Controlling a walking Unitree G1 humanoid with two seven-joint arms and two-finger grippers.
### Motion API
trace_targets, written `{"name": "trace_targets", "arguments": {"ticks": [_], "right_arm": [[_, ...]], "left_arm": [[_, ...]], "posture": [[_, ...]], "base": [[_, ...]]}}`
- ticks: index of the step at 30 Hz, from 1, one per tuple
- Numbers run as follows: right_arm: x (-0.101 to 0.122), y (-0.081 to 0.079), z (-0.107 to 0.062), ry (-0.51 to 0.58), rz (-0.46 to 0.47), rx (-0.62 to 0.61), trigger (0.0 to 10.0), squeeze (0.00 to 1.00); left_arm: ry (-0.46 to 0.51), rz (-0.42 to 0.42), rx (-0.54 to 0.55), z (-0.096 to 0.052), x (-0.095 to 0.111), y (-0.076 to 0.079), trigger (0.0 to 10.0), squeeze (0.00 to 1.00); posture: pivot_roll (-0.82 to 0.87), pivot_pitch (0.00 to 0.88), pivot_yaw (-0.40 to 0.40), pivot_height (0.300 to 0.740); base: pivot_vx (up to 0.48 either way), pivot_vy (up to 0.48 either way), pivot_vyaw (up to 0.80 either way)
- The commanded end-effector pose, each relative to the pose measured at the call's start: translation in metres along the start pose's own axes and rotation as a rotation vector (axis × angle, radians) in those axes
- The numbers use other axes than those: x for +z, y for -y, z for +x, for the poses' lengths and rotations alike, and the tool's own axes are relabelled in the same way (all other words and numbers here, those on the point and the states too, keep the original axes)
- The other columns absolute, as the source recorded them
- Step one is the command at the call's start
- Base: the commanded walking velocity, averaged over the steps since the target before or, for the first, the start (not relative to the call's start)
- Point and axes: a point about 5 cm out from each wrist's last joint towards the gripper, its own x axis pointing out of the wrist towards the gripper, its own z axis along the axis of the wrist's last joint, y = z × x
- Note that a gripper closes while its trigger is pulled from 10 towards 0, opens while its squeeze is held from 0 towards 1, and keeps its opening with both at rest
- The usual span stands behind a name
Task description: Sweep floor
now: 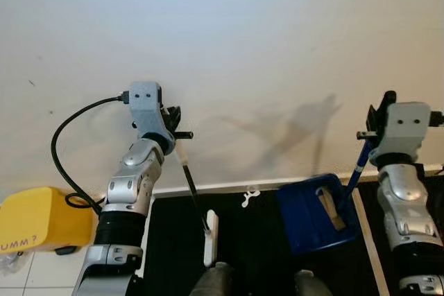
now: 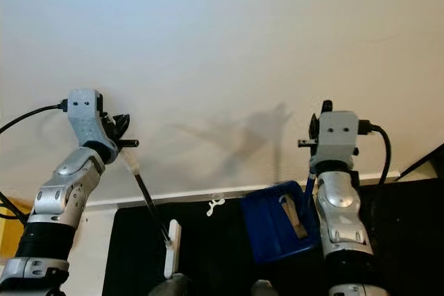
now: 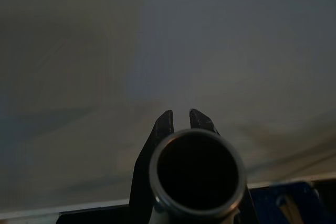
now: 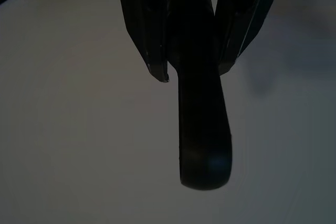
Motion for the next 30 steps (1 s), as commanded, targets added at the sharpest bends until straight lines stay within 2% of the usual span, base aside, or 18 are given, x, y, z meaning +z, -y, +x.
{"name": "trace_targets", "arguments": {"ticks": [1,7,8,9,11,14,18,19,21,22,24,25,29,30], "right_arm": [[-0.004,-0.009,-0.003,0.013,0.008,-0.004,10.0,0.0],[-0.009,-0.019,-0.007,0.021,0.024,-0.038,10.0,0.0],[-0.009,-0.019,-0.007,0.026,0.023,-0.045,10.0,0.0],[-0.008,-0.019,-0.006,0.035,0.023,-0.051,10.0,0.0],[-0.005,-0.02,-0.004,0.054,0.029,-0.057,10.0,0.0],[-0.004,-0.022,-0.002,0.068,0.034,-0.05,10.0,0.0],[-0.002,-0.027,-0.001,0.086,0.039,-0.028,10.0,0.0],[0.0,-0.03,-0.001,0.098,0.04,-0.01,10.0,0.0],[0.002,-0.036,-0.001,0.117,0.043,0.02,10.0,0.0],[0.003,-0.039,-0.001,0.123,0.042,0.037,10.0,0.0],[0.003,-0.041,-0.002,0.125,0.041,0.046,10.0,0.0],[0.003,-0.048,-0.003,0.13,0.038,0.068,10.0,0.0],[0.004,-0.052,-0.004,0.137,0.038,0.077,10.0,0.0],[0.005,-0.053,-0.004,0.14,0.039,0.079,10.0,0.0]], "left_arm": [[-0.006,-0.019,0.023,-0.002,-0.008,-0.003,10.0,0.0],[0.014,-0.023,0.015,0.003,-0.007,0.002,10.0,0.0],[0.015,-0.032,0.013,0.003,-0.007,0.002,10.0,0.01],[0.02,-0.048,0.009,0.005,-0.005,0.003,10.0,0.09],[0.045,-0.103,0.018,0.009,0.002,0.003,10.0,0.1],[0.077,-0.132,0.044,0.013,0.006,0.002,10.0,0.1],[0.107,-0.115,0.085,0.019,0.007,0.002,10.0,0.13],[0.115,-0.111,0.096,0.022,0.008,0.003,10.0,0.18],[0.125,-0.115,0.112,0.027,0.009,0.004,10.0,0.2],[0.126,-0.108,0.118,0.03,0.008,0.005,10.0,0.26],[0.126,-0.102,0.121,0.031,0.007,0.006,10.0,0.26],[0.127,-0.08,0.133,0.035,0.006,0.006,10.0,0.3],[0.129,-0.068,0.134,0.037,0.006,0.008,10.0,0.3],[0.134,-0.039,0.127,0.038,0.005,0.009,10.0,0.34]], "posture": [[0.1,0.373,0.178,0.74],[0.12,0.378,0.185,0.74],[0.12,0.378,0.185,0.74],[0.12,0.38,0.188,0.74],[0.13,0.382,0.189,0.74],[0.12,0.381,0.189,0.74],[0.12,0.383,0.19,0.74],[0.11,0.386,0.195,0.74],[0.1,0.389,0.199,0.74],[0.1,0.394,0.203,0.74],[0.1,0.394,0.203,0.74],[0.08,0.41,0.211,0.74],[0.08,0.418,0.216,0.74],[0.08,0.422,0.218,0.74]], "base": [[0.0,0.0,0.0],[0.0,0.0,0.0],[0.0,0.0,0.0],[0.0,0.0,0.0],[0.0,0.0,0.0],[0.0,0.0,0.0],[0.0,0.0,0.0],[0.0,0.0,0.0],[0.0,0.0,0.0],[0.0,0.0,0.0],[0.0,0.0,0.0],[0.0,0.0,0.0],[0.0,0.0,0.0],[0.0,0.0,0.0]]}}
